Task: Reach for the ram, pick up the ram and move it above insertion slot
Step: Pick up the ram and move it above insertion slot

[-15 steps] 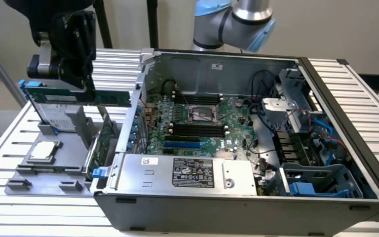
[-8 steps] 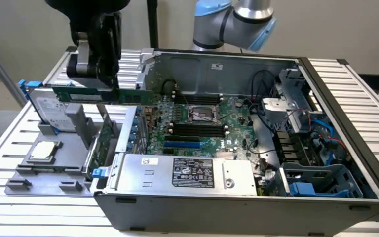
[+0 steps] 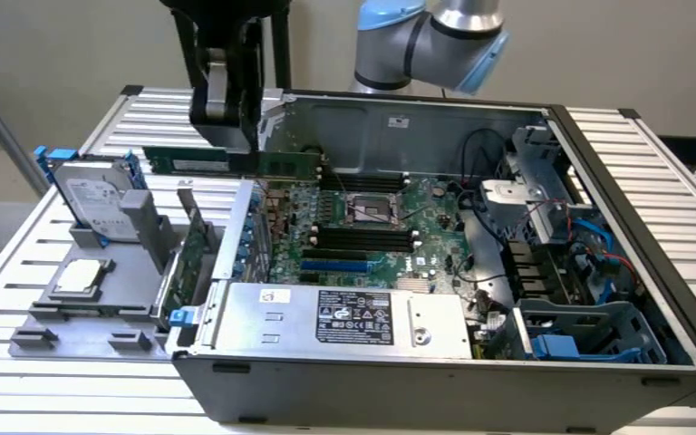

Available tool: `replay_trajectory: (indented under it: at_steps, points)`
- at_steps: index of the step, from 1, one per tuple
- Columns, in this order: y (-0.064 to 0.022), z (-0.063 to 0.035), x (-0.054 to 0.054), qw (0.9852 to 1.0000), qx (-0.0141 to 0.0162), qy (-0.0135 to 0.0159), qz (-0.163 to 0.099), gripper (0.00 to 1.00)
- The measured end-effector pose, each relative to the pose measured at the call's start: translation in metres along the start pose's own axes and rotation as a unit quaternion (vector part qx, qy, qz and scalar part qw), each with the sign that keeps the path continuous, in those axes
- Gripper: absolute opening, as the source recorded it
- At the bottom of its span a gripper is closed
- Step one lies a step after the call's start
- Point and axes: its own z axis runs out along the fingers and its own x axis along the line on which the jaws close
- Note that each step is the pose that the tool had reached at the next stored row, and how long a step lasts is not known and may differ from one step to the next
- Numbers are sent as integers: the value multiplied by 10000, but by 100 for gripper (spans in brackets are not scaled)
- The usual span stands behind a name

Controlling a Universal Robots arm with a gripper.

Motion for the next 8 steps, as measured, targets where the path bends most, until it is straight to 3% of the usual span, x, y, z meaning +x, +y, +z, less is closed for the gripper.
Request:
replay_trajectory:
  at_steps: [8]
  points:
    - [-234,47,-247,10000,0,0,0,14]
